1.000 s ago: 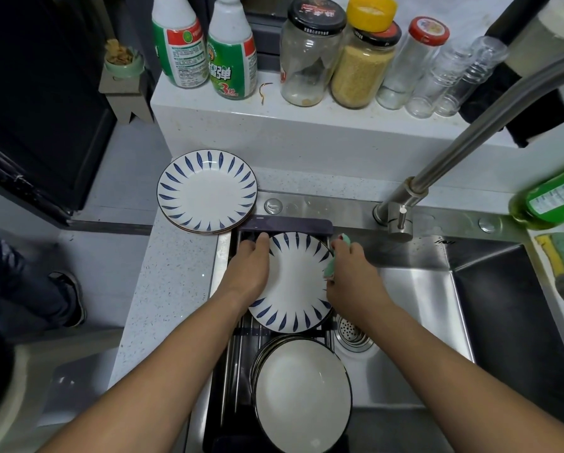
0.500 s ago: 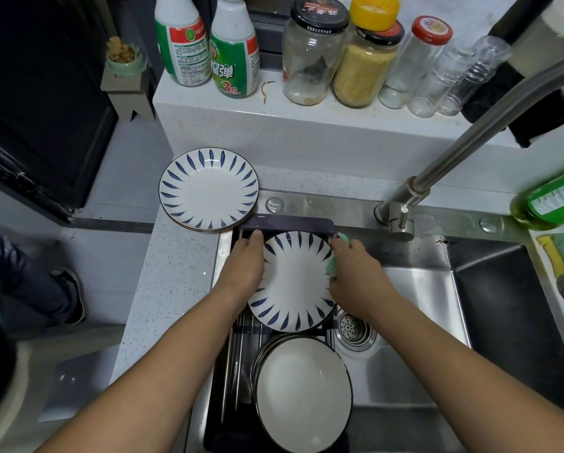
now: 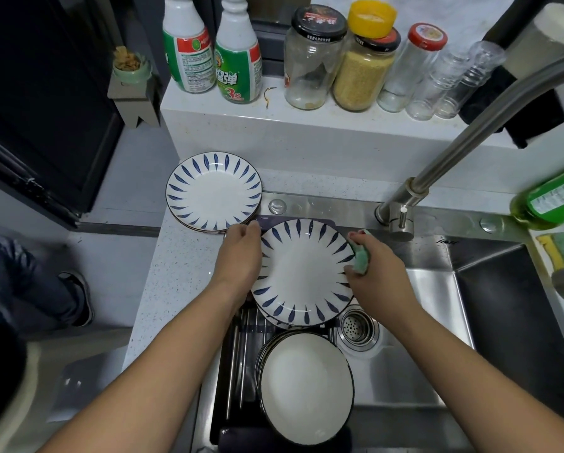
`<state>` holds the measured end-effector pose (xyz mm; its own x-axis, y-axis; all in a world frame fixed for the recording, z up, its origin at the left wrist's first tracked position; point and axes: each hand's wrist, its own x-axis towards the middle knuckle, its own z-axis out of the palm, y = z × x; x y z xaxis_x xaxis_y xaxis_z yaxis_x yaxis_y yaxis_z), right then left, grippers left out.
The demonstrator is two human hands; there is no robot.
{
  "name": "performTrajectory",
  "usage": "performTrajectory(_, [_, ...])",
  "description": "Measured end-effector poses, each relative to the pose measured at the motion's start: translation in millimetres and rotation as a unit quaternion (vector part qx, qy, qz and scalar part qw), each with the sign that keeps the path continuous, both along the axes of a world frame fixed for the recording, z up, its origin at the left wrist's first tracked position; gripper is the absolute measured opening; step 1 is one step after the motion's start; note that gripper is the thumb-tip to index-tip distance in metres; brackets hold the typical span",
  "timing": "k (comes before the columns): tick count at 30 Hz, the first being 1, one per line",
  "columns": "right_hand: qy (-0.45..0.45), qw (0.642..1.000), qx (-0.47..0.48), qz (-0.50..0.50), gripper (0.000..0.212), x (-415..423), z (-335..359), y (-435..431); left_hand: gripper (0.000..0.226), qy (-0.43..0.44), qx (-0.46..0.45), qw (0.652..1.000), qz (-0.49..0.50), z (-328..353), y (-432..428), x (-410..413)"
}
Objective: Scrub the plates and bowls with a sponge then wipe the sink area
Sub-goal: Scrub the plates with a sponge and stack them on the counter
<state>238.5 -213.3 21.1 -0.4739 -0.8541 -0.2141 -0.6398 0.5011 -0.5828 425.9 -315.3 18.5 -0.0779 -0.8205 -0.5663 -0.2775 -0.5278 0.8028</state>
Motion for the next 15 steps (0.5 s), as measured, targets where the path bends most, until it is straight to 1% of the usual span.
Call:
performTrajectory(2, [-0.019,0.998,-0.042,-0.029,0.054,-2.7,4.2,10.0,0.037,0.015,-0.009,1.000,0.007,11.2,-1.5,-2.9])
performTrajectory(4, [-0.048,0.994,-0.077,-0.053,0.051,-3.9,9.3,20.3,0.040,0.029,-0.004,1.000,-0.009,22.0,-3.8,-6.3])
performTrajectory(7, [-0.085,0.985,-0.125,-0.080,0.050,-6.4,21.4,34.0,0.043,0.065,0.036,0.997,-0.013,39.2,2.1,-13.6])
performTrajectory(9, [-0.089,0.980,-0.147,-0.097,0.050,-10.5,30.7,41.2,0.040,0.075,0.041,0.996,-0.020,46.4,7.8,-19.1])
performTrajectory(12, [-0.096,0.974,-0.167,-0.115,0.048,-21.6,46.7,54.0,0.040,0.115,0.040,0.991,-0.057,58.3,19.7,-24.8])
performTrajectory(15, [-0.132,0.965,-0.175,-0.142,0.044,-35.9,56.5,73.7,0.041,0.153,0.044,0.979,-0.124,69.7,39.3,-26.1])
